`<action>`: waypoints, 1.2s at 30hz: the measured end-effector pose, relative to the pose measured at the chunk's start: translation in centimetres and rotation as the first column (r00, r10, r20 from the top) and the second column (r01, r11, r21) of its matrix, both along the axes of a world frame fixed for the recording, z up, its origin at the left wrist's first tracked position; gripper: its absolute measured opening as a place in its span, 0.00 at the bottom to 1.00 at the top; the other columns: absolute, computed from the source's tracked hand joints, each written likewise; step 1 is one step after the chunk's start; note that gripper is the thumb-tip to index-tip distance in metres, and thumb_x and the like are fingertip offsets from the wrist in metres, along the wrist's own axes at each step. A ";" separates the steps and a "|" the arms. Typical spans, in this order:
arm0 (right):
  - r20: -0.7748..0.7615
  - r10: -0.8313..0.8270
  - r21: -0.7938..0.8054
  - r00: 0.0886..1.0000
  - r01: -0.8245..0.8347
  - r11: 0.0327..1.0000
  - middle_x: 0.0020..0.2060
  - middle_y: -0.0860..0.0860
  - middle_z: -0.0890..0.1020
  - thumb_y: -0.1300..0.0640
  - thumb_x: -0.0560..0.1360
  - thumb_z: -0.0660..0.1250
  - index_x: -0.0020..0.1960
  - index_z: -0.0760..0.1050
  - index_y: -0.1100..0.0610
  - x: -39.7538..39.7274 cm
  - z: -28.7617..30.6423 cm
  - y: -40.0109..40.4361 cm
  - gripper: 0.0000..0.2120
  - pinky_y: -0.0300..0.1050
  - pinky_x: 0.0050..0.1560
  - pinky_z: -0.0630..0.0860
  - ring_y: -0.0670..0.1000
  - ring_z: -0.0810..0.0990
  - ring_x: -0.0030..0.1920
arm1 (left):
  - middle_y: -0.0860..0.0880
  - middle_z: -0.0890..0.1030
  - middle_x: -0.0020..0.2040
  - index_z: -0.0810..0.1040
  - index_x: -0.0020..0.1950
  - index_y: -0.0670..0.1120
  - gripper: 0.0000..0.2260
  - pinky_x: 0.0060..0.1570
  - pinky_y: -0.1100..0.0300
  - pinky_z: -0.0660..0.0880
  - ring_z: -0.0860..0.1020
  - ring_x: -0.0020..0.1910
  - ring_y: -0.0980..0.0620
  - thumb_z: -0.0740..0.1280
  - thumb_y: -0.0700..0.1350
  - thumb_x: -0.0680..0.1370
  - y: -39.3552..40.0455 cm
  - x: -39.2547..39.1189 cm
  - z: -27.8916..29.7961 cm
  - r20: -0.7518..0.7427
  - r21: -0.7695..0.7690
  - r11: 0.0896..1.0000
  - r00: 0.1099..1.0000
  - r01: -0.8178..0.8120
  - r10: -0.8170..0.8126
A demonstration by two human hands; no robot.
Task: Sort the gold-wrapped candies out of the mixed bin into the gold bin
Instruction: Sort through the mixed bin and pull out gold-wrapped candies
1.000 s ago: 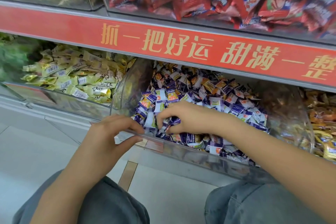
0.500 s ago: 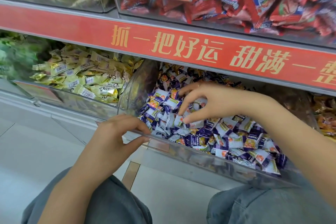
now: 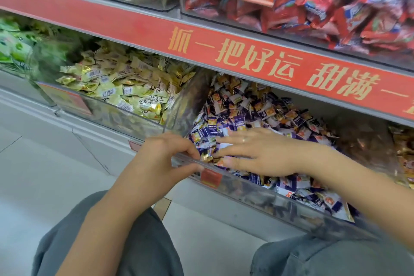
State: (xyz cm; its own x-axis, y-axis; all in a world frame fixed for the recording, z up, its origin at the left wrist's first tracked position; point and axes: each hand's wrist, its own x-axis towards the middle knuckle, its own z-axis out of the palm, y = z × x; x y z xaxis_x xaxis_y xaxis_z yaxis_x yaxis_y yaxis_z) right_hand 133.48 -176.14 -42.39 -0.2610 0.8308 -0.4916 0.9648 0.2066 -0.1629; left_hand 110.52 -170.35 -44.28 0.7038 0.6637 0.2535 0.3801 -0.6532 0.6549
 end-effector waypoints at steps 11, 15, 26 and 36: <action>-0.152 -0.067 0.206 0.986 0.098 0.974 0.68 0.47 0.66 0.35 0.68 0.70 0.67 0.67 0.47 -1.0 -2.4 8.7 0.32 0.48 0.63 0.68 0.50 0.65 0.66 | 0.62 0.79 0.37 0.83 0.39 0.52 0.06 0.45 0.68 0.71 0.76 0.44 0.62 0.77 0.50 0.65 -0.1 -0.2 -0.2 0.022 -0.050 0.999 1.000 0.010 -0.009; -0.064 -0.047 0.054 0.997 0.050 0.997 0.66 0.47 0.64 0.34 0.70 0.67 0.67 0.61 0.38 -0.1 -2.9 8.4 0.30 0.53 0.60 0.71 0.53 0.68 0.62 | 0.63 0.79 0.37 0.83 0.39 0.54 0.08 0.46 0.70 0.70 0.76 0.44 0.64 0.72 0.56 0.65 0.1 -0.3 -0.2 0.033 -0.071 0.997 0.999 0.014 -0.011; -0.012 0.039 0.072 0.999 -0.038 0.997 0.57 0.41 0.72 0.44 0.80 0.58 0.66 0.66 0.41 1.8 0.1 2.7 0.15 0.40 0.58 0.62 0.45 0.62 0.60 | 0.62 0.79 0.39 0.82 0.39 0.55 0.07 0.46 0.71 0.70 0.75 0.45 0.64 0.72 0.56 0.66 0.3 -0.4 -0.5 0.010 -0.083 0.997 1.000 0.004 -0.003; -0.195 -0.293 0.373 0.936 0.347 0.861 0.46 0.45 0.82 0.39 0.76 0.61 0.52 0.75 0.43 1.0 0.6 6.0 0.11 0.46 0.41 0.74 0.49 0.79 0.42 | 0.62 0.77 0.38 0.80 0.39 0.56 0.06 0.45 0.63 0.72 0.74 0.46 0.59 0.72 0.55 0.68 0.0 -0.2 0.0 -0.020 -0.090 0.996 1.000 0.016 -0.018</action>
